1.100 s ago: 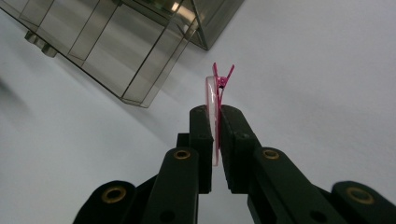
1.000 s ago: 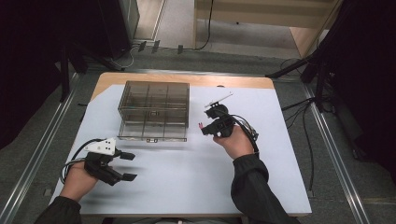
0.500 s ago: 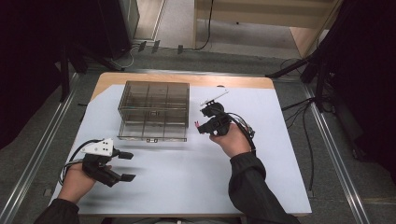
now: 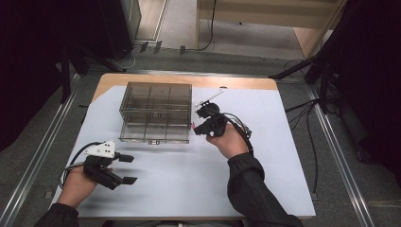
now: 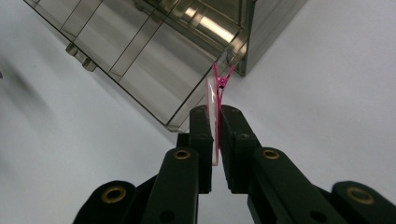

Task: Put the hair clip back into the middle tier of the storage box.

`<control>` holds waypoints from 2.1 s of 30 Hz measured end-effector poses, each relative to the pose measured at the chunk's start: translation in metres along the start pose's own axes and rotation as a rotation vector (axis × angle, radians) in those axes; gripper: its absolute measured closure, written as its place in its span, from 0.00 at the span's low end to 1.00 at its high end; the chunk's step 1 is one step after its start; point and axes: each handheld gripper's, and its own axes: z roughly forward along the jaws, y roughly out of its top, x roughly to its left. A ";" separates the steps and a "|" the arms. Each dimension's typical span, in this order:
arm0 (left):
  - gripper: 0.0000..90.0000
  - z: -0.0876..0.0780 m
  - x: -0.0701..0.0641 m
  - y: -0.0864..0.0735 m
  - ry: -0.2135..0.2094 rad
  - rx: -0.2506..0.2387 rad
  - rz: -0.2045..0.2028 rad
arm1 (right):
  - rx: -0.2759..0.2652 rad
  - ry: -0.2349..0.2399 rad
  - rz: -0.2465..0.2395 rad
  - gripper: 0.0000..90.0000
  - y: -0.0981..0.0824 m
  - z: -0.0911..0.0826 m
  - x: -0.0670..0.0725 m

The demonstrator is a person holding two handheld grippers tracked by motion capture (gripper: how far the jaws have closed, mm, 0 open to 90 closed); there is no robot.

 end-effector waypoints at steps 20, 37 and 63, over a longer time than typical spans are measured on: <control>0.22 -0.001 -0.001 -0.002 -0.028 -0.001 0.036 | 0.002 0.028 -0.049 0.94 0.013 0.007 0.018; 0.23 0.001 -0.004 -0.004 0.026 0.018 0.019 | 0.015 0.048 -0.072 0.94 0.023 0.023 0.027; 0.24 -0.002 -0.004 -0.004 0.001 0.009 0.027 | 0.056 0.043 -0.078 0.94 0.030 0.052 0.031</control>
